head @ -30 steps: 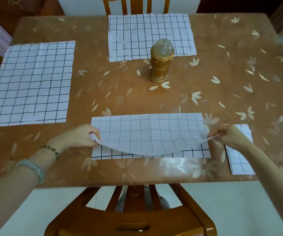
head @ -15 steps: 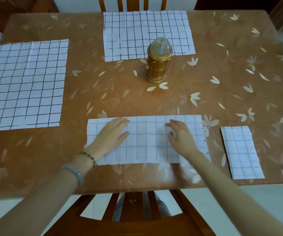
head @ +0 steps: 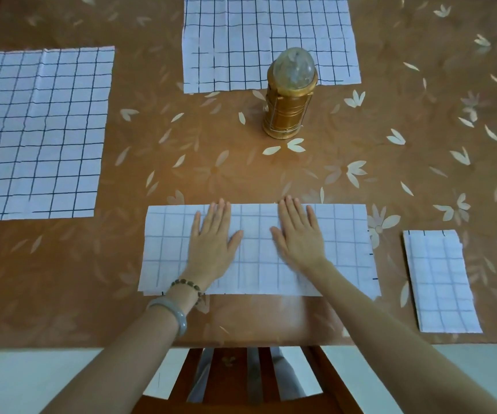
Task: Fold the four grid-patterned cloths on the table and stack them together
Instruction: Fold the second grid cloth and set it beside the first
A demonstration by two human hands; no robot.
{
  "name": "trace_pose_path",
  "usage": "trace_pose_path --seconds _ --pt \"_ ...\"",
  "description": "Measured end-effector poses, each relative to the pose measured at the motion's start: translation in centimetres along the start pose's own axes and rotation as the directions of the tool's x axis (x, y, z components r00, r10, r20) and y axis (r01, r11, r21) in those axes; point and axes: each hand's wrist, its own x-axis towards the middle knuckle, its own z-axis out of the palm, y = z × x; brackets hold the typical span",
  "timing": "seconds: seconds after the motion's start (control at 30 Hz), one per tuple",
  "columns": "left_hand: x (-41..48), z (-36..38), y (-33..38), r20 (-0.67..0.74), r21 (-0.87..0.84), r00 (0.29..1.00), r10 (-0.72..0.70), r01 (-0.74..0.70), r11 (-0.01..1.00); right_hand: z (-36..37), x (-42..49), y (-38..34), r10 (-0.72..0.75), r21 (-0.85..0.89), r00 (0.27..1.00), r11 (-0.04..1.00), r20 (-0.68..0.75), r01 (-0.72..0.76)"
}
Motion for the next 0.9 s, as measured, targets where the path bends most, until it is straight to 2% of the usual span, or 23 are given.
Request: trace_pose_path --seconds 0.23,0.37,0.47,0.53,0.63,0.7,0.83,0.9 --pt "-1.5 -1.0 -8.7 -0.059 -0.026 0.966 -0.250 0.249 0.968 -2.2 -1.9 9.0 0.186 -0.061 0.982 0.981 -0.013 -0.186" --pt "-2.4 -1.8 -11.7 -0.041 0.017 0.966 -0.255 0.256 0.966 -3.0 -2.2 10.3 0.193 -0.111 0.981 0.976 0.027 -0.189" --pt "-2.4 -2.5 -11.5 -0.046 -0.024 0.950 -0.309 0.308 0.951 -3.2 -2.1 8.9 0.238 -0.118 0.971 0.964 -0.025 -0.239" --pt "-2.3 -3.3 -10.5 -0.068 -0.111 0.905 -0.419 0.411 0.905 -3.5 -1.7 6.5 0.181 -0.089 0.981 0.978 -0.075 -0.187" --pt "-2.4 -4.5 -8.9 -0.097 -0.247 0.833 -0.545 0.510 0.824 -3.1 -1.6 0.9 -0.058 0.056 0.995 0.996 -0.082 0.063" --pt "-2.3 -4.9 -8.4 -0.063 -0.325 0.798 -0.600 0.552 0.768 -2.8 -2.0 -2.6 -0.137 0.146 0.989 0.979 -0.052 0.143" --pt "-1.7 -5.3 -8.4 0.036 -0.452 0.760 -0.649 0.592 0.668 -2.8 -2.1 -5.1 -0.092 0.186 0.988 0.980 0.126 0.068" --pt "-1.4 -5.8 -8.5 0.117 -0.491 0.741 -0.661 0.622 0.611 -2.8 -2.1 -4.9 -0.060 0.200 0.985 0.979 0.159 0.027"
